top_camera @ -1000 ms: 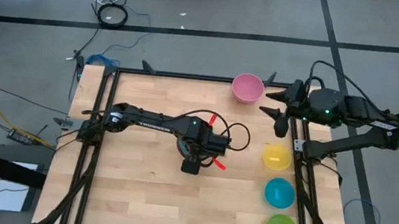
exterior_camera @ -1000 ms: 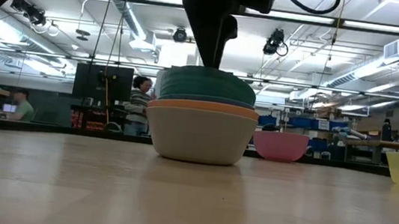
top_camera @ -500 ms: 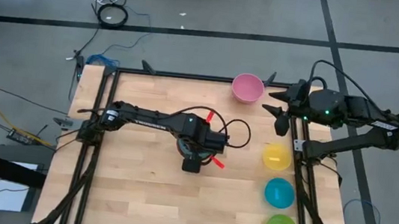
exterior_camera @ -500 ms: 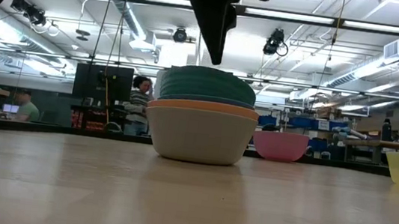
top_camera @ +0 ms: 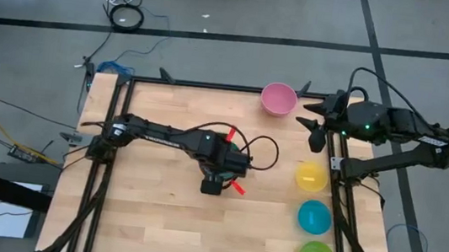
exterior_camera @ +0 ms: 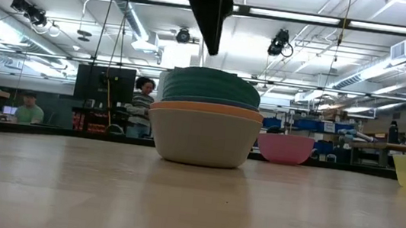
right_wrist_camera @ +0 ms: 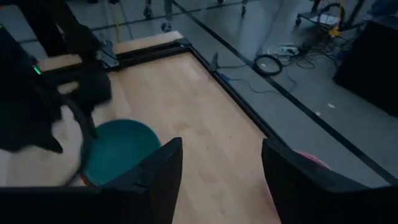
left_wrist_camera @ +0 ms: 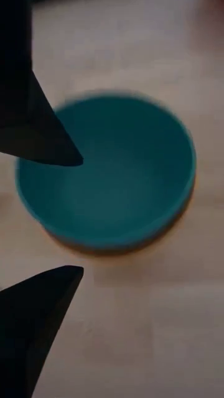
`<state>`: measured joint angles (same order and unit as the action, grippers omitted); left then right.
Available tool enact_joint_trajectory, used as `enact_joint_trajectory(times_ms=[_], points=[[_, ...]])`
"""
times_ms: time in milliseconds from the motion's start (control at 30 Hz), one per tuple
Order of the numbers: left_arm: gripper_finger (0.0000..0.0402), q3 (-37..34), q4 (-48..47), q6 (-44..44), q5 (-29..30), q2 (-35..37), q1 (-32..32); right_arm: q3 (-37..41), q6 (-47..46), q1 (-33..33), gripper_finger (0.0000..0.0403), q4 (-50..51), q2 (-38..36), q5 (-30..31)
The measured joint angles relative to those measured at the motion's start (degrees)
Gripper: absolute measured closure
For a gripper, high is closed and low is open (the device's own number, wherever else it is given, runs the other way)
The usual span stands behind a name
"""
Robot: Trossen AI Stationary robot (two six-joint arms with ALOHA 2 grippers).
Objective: Nest bowls inside each other
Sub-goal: Stack the pink bowl on top of the green bowl
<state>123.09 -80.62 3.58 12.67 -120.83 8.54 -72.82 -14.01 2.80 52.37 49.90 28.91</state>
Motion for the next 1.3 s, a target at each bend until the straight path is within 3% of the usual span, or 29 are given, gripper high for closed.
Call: enact_joint_trajectory(times_ms=[267,533,800,1100,1300], points=[[0.0118,0.0,-3.0,4.2,13.0,6.1,-0.4,4.5,-5.1,-2.9,0.0221,6.7,2.0,-1.2],[0.0118,0.0,-4.7,11.1,24.2,16.0,-0.6,14.0,-1.4,-11.3,0.0217,-2.2,6.9,-11.7],[0.0117,0.0,-9.2,19.4,33.4,23.8,1.2,15.5,5.3,-22.9,0.0188,-7.7,18.8,-20.2],[0.0117,0.0,-9.4,20.7,36.6,28.5,2.6,15.1,10.3,-32.6,0.0196,-10.7,30.8,-27.8],[0.0117,0.0,-9.4,20.7,37.0,30.6,2.5,11.9,12.8,-36.0,0.0209,-10.9,35.1,-28.7]])
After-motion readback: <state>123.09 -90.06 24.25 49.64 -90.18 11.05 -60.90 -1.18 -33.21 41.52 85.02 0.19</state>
